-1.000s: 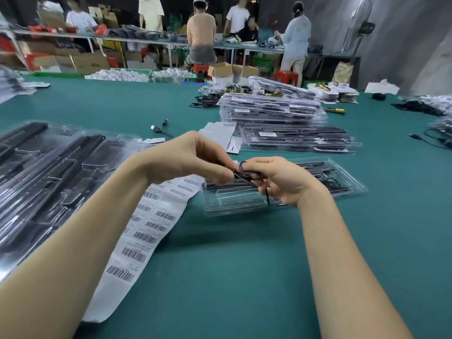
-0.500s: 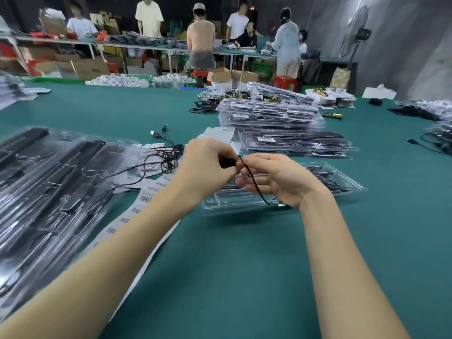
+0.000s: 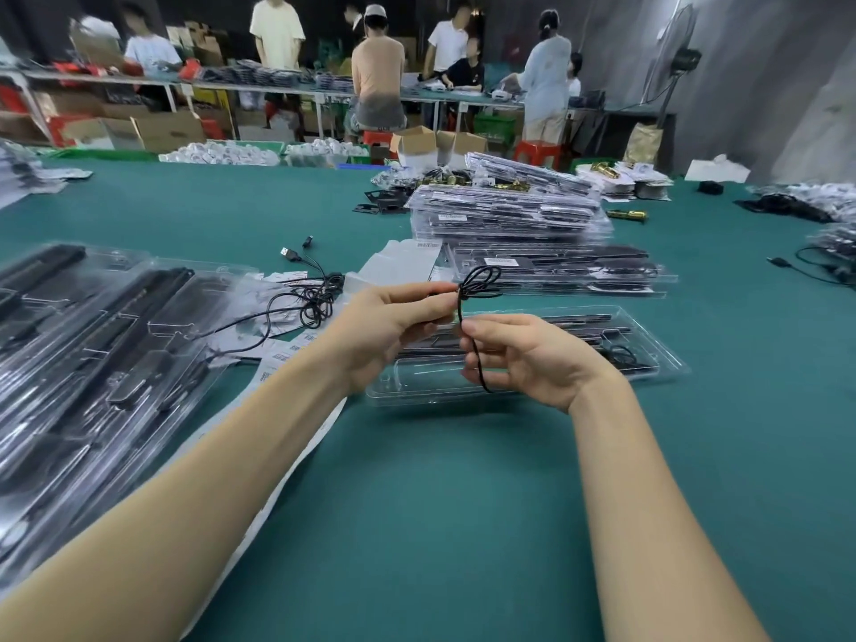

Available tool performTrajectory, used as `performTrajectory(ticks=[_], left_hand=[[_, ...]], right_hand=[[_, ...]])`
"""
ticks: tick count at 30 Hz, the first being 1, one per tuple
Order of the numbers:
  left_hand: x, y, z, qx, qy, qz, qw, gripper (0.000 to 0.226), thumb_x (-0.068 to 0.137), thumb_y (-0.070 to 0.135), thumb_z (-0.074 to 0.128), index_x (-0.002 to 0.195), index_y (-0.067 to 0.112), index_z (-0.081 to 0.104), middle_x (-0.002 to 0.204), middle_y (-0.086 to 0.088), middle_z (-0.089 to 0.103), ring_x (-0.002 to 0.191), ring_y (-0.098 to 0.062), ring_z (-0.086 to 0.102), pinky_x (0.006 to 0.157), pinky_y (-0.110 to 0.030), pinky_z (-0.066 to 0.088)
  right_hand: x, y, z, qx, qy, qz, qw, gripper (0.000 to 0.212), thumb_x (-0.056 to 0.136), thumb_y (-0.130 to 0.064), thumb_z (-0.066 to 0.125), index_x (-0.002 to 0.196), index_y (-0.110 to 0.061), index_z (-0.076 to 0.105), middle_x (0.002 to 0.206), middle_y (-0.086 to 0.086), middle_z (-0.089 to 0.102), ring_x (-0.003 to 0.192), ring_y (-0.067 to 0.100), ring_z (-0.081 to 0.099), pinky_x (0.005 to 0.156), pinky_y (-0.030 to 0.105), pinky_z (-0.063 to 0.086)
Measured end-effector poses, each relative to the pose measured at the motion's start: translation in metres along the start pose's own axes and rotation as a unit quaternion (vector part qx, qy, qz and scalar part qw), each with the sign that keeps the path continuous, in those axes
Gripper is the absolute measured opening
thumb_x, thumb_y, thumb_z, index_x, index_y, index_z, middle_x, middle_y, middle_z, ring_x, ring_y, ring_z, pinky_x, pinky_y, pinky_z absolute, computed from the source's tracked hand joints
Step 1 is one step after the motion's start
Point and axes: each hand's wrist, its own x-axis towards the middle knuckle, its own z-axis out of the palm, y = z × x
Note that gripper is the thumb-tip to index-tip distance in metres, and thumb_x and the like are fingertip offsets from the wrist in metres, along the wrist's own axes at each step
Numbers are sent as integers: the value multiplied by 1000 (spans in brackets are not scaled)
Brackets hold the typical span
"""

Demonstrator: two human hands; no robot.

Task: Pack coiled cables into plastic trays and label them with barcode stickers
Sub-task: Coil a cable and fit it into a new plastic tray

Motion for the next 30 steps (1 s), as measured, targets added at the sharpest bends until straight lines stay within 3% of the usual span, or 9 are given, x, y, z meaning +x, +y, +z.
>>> performTrajectory(ticks=[6,9,12,16,20,22,25,28,30], left_hand=[[-1,6,-15,26,-100,-27,994,25,81,22,69,101,11,79,107,-4,75,97,-8,69,80,-15,53],[-3,17,-20,147,-126,8,981,25,80,26,73,102,15,80,109,-7,75,106,-15,69,93,-20,53],[-6,29,-23,262,-103,47,959,16,81,25,79,97,23,81,99,-3,78,95,-13,71,87,-18,53],[-9,36,-21,361,-122,99,919,12,81,32,81,93,32,81,86,-5,77,73,-16,62,72,-32,48],[-11,40,-19,401,-149,128,895,11,81,31,82,91,28,78,88,4,77,72,-10,66,72,-26,53],[-12,36,-18,353,-162,100,916,9,83,22,80,91,21,78,90,0,77,78,-16,70,74,-29,58],[-14,24,-14,240,-156,41,957,10,84,8,76,94,9,78,100,-13,74,88,-24,70,77,-35,61],[-13,20,-13,226,-147,43,962,11,84,4,76,94,4,77,93,-15,75,86,-23,71,76,-26,58],[-15,24,-12,262,-142,37,954,8,82,10,79,90,12,80,87,-11,77,80,-18,72,74,-19,55]], right_hand=[[2,2,2,-14,22,10,1000,26,71,-23,77,94,-11,73,76,0,66,60,9,58,60,22,55],[5,3,3,-38,46,13,998,11,86,-16,73,95,-11,72,82,0,71,66,9,63,58,21,55],[6,2,4,-40,68,15,997,9,94,-7,65,93,-10,73,74,0,70,58,8,63,54,20,55],[7,1,3,-37,68,16,997,18,93,-1,64,88,-13,77,70,1,70,55,9,64,53,20,55],[7,1,2,-44,55,15,997,29,90,1,65,75,-18,82,72,1,71,57,8,64,51,17,52],[5,1,3,-39,47,6,998,11,81,-8,74,82,-16,81,76,2,72,60,8,64,53,18,52],[5,4,-2,-27,31,-8,999,20,81,-12,72,101,-11,75,79,5,71,59,9,62,51,19,48],[4,4,-1,-19,21,-13,1000,25,77,-16,76,101,-9,75,81,5,73,60,9,65,50,18,50],[5,3,0,-31,19,-12,999,34,66,-22,82,99,-13,78,94,9,74,77,15,70,60,20,52]])
